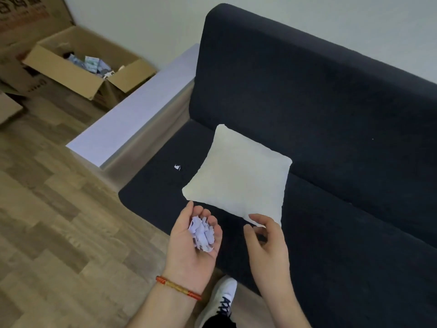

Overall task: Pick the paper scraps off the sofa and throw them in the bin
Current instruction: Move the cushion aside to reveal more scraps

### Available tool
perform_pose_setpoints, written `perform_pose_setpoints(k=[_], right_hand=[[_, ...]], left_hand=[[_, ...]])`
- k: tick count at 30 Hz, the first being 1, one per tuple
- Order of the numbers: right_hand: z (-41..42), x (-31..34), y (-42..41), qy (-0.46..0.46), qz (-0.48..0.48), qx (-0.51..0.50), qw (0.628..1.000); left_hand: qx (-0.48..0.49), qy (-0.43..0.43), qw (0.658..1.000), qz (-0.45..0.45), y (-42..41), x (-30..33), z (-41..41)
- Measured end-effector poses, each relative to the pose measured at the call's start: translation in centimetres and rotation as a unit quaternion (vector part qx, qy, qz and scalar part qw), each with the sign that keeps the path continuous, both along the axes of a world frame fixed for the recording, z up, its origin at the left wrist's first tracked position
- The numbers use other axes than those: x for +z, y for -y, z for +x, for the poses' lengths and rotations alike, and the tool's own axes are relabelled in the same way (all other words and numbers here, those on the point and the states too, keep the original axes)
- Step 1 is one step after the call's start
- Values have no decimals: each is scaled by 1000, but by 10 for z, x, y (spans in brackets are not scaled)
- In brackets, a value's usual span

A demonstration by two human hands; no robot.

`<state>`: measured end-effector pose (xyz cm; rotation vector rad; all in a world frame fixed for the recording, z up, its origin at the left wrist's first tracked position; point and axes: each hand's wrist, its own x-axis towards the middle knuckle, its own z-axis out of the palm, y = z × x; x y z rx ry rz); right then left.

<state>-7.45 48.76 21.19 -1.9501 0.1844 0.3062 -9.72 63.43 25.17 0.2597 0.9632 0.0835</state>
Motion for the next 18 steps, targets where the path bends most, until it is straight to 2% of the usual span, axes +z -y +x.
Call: perform_pose_setpoints(k=[3, 6, 10, 14, 18], right_hand=[[47, -36, 23, -83, -57, -24, 995], [103, -69, 40, -124, -112, -58, 984], [176, -106, 58, -156, -114, -74, 978], [221, -127, 62, -205, -98, -99, 969], [248, -144, 53, -249, -61, -158, 953]], left_hand=[[6, 10, 1000, -4, -18, -11, 19], [16, -6, 1000, 9, -42, -29, 49], [25, -45, 999, 16, -59, -63, 114], [-44, -25, 998, 48, -68, -92, 173], [-160, -47, 981, 95, -78, -123, 213]])
